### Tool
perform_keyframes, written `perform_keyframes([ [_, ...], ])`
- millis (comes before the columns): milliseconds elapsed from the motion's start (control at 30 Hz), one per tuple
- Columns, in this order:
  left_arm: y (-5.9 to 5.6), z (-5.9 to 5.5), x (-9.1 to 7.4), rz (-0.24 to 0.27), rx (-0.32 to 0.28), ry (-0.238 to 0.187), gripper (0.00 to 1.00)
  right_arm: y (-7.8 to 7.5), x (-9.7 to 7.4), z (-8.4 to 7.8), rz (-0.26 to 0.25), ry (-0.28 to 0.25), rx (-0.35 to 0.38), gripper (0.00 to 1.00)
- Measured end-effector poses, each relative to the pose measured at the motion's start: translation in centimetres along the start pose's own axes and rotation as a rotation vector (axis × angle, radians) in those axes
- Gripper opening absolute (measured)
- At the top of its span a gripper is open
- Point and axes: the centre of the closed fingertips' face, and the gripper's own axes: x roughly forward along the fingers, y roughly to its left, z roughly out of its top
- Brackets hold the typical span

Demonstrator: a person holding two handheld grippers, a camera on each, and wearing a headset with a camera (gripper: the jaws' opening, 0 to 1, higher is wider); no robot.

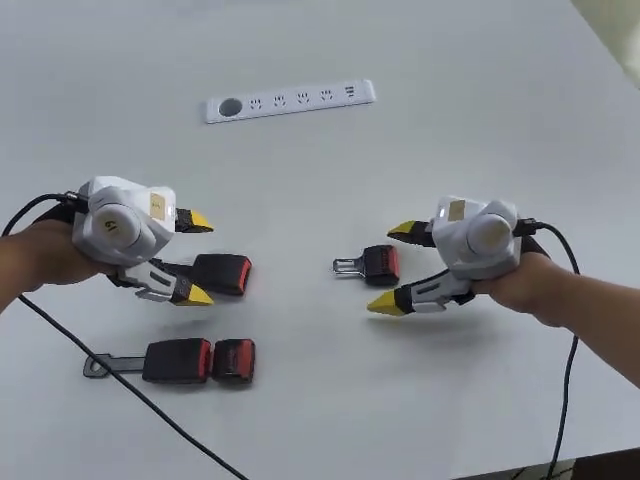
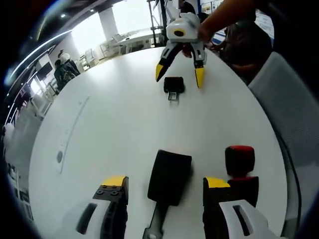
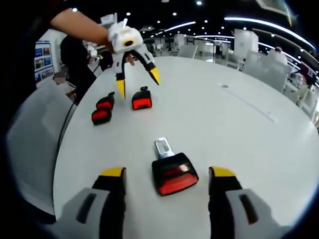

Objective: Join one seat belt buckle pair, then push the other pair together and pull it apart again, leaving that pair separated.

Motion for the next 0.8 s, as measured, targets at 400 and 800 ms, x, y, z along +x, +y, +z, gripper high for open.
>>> perform_keyframes([
  [400,-0.3,-1.5,1.7,-0.077,0.019,0.028,0.51,0.1,0.2,-0.6,0.063,0.042,-0.048,0.48],
  [800,-0.5,-1.2,1.7,-0.087,-0.035,0.043,0.37,0.5,1.2,0.2,0.016,0.033,-0.091,0.36],
])
